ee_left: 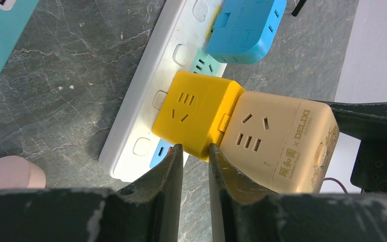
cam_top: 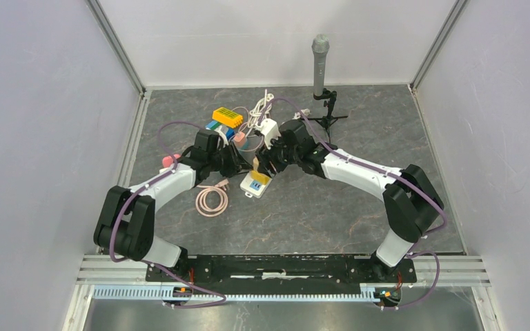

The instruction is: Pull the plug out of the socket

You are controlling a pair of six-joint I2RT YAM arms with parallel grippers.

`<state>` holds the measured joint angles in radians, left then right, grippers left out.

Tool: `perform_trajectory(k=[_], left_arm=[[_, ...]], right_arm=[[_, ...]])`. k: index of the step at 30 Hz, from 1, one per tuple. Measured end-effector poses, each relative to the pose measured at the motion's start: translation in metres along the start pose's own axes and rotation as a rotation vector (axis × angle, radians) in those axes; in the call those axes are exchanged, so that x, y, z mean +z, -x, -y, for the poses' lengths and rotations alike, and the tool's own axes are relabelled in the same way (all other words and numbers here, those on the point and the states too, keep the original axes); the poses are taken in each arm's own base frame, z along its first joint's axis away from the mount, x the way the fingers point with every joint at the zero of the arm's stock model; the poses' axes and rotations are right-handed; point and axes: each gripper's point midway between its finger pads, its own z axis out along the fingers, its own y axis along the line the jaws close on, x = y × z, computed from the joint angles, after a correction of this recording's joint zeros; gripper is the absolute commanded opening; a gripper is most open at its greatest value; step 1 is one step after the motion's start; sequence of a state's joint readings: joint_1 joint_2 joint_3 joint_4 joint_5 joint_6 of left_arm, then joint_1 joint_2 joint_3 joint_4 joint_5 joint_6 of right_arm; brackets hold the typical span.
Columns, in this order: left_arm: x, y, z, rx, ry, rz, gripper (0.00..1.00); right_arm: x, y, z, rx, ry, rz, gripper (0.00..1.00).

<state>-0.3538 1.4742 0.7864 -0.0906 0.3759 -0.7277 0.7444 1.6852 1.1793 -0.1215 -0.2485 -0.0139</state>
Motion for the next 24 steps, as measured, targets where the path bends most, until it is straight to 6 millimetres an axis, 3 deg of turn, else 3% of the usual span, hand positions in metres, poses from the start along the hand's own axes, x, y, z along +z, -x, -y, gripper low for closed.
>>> perform_trajectory(k=[15,24], left_arm=[[0.006,-0.007,0.006,-0.002,-0.011,-0.041,0.29],[0.008,-0.007,0.008,0.001,-0.015,-0.044,0.28]], right_arm=[[-0.012,-0.005,0.001,0.003,-0.023,-0.014,0.0],[-0.017,-0.007,0.009,0.103,-0.032,-0.026,0.0]])
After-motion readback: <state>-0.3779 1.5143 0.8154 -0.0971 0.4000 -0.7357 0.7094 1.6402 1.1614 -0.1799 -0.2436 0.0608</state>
